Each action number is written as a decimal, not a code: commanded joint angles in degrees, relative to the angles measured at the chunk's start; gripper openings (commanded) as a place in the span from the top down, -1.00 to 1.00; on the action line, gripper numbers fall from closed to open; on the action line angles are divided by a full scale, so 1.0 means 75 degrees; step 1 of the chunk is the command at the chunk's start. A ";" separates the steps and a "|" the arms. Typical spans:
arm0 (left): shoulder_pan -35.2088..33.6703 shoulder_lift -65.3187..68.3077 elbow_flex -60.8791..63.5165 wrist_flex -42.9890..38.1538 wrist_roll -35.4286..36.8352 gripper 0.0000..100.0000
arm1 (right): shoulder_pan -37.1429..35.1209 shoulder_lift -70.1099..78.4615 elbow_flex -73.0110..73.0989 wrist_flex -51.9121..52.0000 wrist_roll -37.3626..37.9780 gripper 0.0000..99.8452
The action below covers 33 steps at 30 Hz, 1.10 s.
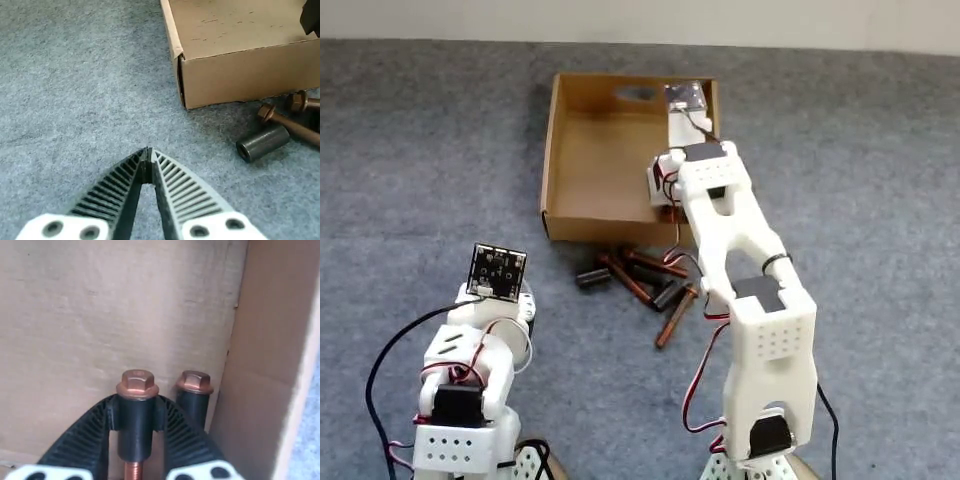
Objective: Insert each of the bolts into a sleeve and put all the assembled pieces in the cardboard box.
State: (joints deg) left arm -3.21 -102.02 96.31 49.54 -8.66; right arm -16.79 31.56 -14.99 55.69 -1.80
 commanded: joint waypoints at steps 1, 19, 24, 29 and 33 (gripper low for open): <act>-0.0029 -0.0053 0.0123 0.0000 -0.0035 0.98 | -0.0076 -0.0147 -0.0440 0.0018 -0.0082 0.99; -0.0029 -0.0053 0.0123 0.0000 -0.0047 0.98 | 0.0006 -0.0135 -0.0428 0.0053 -0.0668 0.99; -0.0029 -0.0053 0.0123 0.0000 -0.0047 0.98 | 0.0100 -0.0111 -0.0369 0.0041 -0.0668 0.99; -0.0029 -0.0053 0.0123 0.0000 -0.0047 0.98 | 0.0135 0.0451 -0.0299 0.0029 -0.0668 0.99; -0.0029 -0.0053 0.0123 0.0000 -0.0047 0.98 | 0.0170 0.0686 -0.0299 0.0006 -0.0680 0.99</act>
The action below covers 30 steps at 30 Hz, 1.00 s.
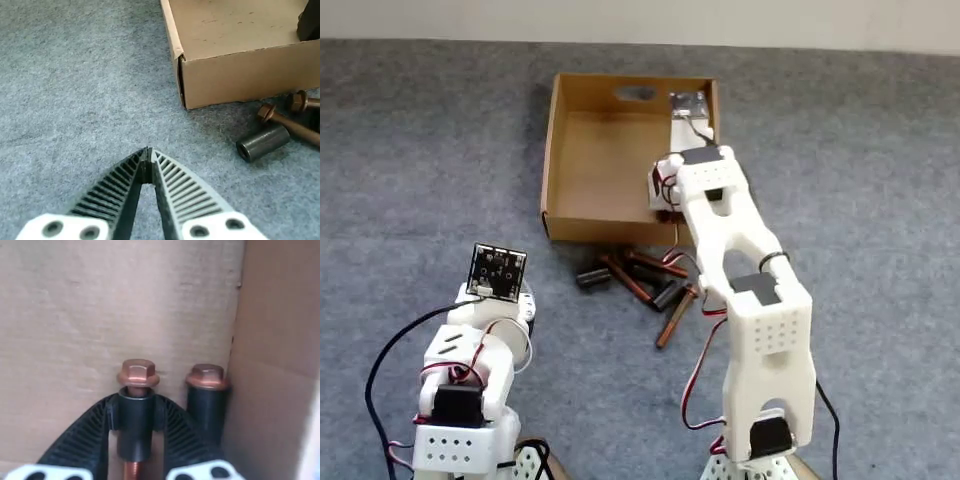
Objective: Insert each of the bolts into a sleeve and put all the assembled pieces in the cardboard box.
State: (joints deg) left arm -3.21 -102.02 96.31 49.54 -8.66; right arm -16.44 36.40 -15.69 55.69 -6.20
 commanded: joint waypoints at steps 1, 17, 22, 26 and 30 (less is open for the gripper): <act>-0.0029 -0.0053 0.0123 0.0000 -0.0047 0.98 | 0.0123 0.0053 -0.0205 0.0006 -0.0105 0.98; -0.0029 -0.0053 0.0123 -0.0012 -0.0047 0.98 | 0.0240 -0.0404 -0.0885 0.0076 -0.0082 0.65; -0.0029 -0.0053 0.0123 -0.0012 -0.0047 0.98 | 0.0229 -0.1096 -0.0838 0.0076 -0.0082 0.65; -0.0029 -0.0053 0.0123 -0.0012 -0.0047 0.98 | 0.0229 -0.1659 -0.0791 0.0229 -0.0082 0.65; -0.0029 -0.0053 0.0123 -0.0012 -0.0047 0.98 | 0.0217 -0.2104 -0.0838 0.0686 -0.0082 0.65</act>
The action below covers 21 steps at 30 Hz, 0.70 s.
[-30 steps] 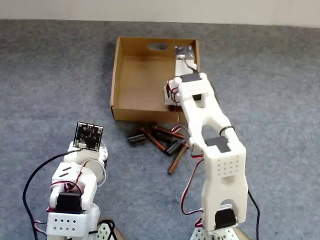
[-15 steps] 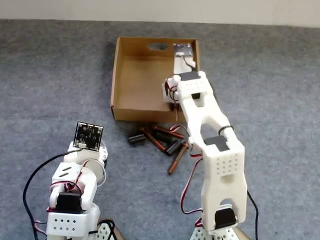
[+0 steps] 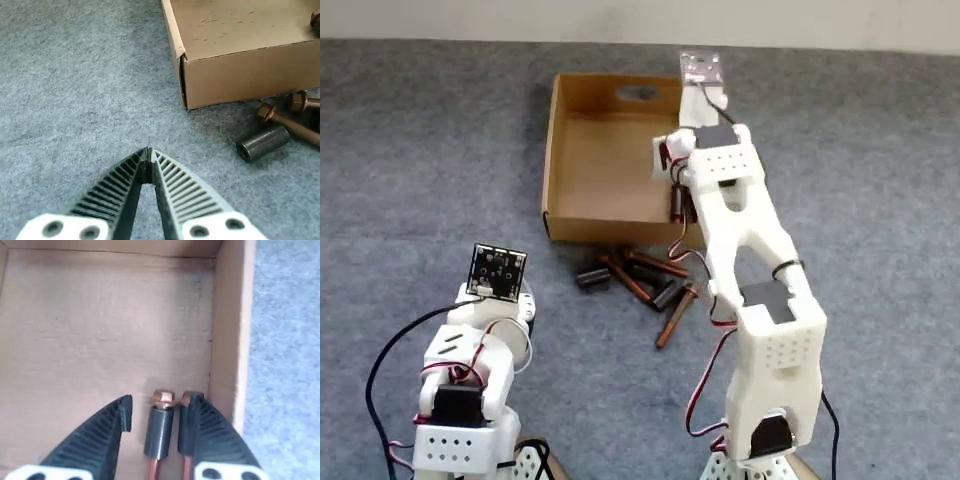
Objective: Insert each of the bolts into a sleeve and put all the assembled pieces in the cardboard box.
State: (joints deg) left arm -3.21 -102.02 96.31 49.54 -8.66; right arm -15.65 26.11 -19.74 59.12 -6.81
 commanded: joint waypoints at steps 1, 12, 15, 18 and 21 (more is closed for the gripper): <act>-0.0029 -0.0053 0.0123 -0.0012 -0.0047 0.98 | 0.0111 -0.0850 -0.0299 0.0299 0.0000 0.65; -0.0029 -0.0053 0.0123 -0.0012 -0.0047 0.98 | -0.0123 -0.2514 -0.0264 0.2010 0.0000 0.65; -0.0029 -0.0053 0.0123 -0.0012 -0.0047 0.98 | -0.0123 -0.3053 -0.0252 0.2444 0.0012 0.65; -0.0029 -0.0053 0.0123 -0.0012 -0.0047 0.98 | -0.0123 -0.3511 -0.0252 0.2971 0.0023 0.65; -0.0029 -0.0053 0.0123 -0.0012 -0.0047 0.98 | -0.0111 -0.3862 -0.0240 0.3429 0.0422 0.65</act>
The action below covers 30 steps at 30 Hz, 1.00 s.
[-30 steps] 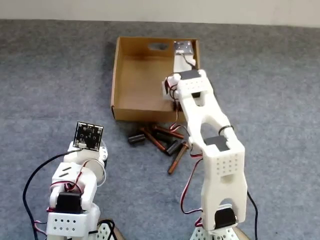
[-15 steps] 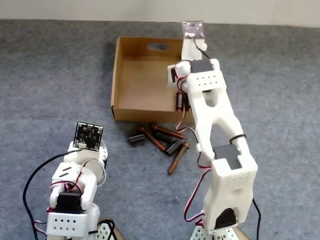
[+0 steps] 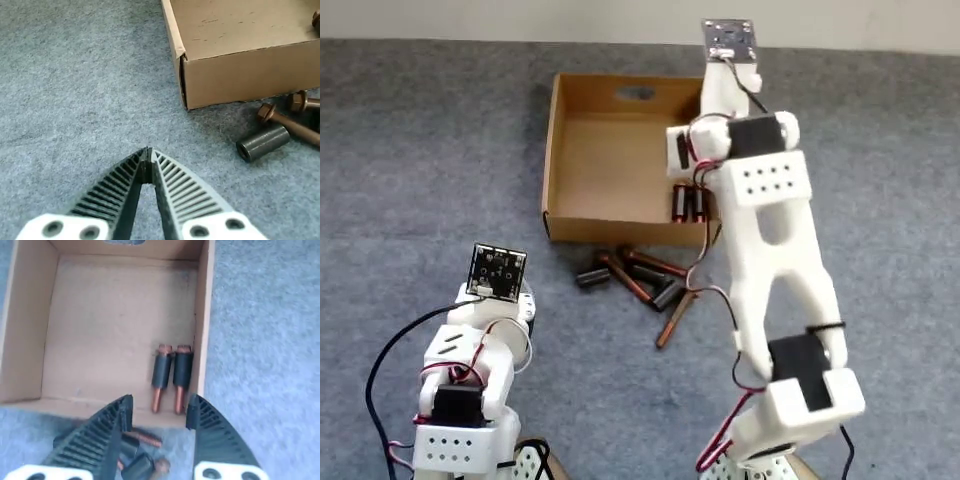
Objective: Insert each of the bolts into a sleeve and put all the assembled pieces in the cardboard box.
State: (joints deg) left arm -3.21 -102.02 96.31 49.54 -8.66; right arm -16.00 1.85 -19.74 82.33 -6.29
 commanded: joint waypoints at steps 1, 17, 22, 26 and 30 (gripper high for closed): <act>-0.0029 -0.0053 0.0123 -0.0012 -0.0047 0.98 | -0.0064 -0.0721 -0.0240 0.0498 0.0457 0.65; -0.0451 -0.0053 0.0006 -0.0023 -0.0035 0.98 | -0.2256 -0.4108 0.7226 -0.3159 0.1653 0.65; -0.1952 -0.0053 -0.0182 -0.0399 0.0785 0.98 | -0.2819 -0.3909 0.8129 -0.4331 0.1969 0.65; -0.2995 -0.0053 -0.0170 -0.0821 0.1864 0.98 | -0.3206 -0.3100 0.8000 -0.4695 0.1934 0.65; -0.3218 -0.0053 -0.0158 -0.0879 0.1993 0.98 | -0.3475 -0.1870 0.7367 -0.4941 0.1793 0.65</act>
State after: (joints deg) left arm -26.15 -102.02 96.22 44.35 5.14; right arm -40.79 -16.88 40.22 47.08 7.78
